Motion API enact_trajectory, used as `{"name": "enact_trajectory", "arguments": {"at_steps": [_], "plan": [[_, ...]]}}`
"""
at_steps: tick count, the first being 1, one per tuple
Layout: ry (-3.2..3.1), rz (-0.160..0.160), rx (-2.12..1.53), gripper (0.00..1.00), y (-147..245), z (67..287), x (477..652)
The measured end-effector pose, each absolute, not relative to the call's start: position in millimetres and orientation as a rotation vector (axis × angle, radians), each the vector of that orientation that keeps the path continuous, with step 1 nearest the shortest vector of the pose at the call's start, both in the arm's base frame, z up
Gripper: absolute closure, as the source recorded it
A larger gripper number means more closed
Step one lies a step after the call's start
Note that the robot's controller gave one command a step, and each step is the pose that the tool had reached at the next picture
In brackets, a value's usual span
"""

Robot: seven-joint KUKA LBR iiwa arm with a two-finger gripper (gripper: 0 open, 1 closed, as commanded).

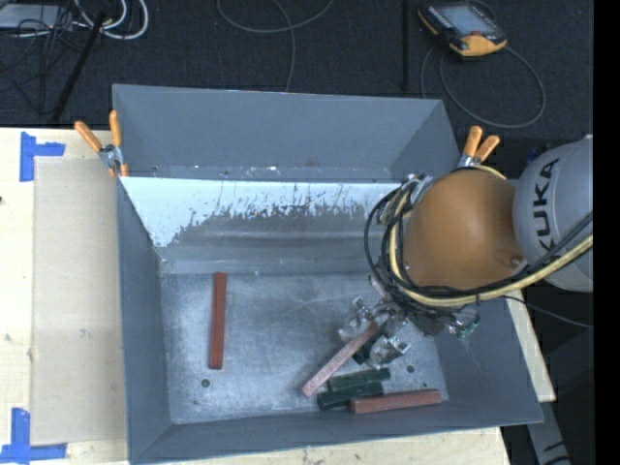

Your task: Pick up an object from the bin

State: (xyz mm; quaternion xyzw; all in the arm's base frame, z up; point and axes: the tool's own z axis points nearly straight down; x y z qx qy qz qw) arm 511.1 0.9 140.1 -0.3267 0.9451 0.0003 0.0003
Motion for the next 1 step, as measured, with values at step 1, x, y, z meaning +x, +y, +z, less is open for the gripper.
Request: {"name": "enact_trajectory", "arguments": {"at_steps": [1], "plan": [[2.968, 0.001, -1.026, 1.0, 1.0, 147.9, 511.2]]}}
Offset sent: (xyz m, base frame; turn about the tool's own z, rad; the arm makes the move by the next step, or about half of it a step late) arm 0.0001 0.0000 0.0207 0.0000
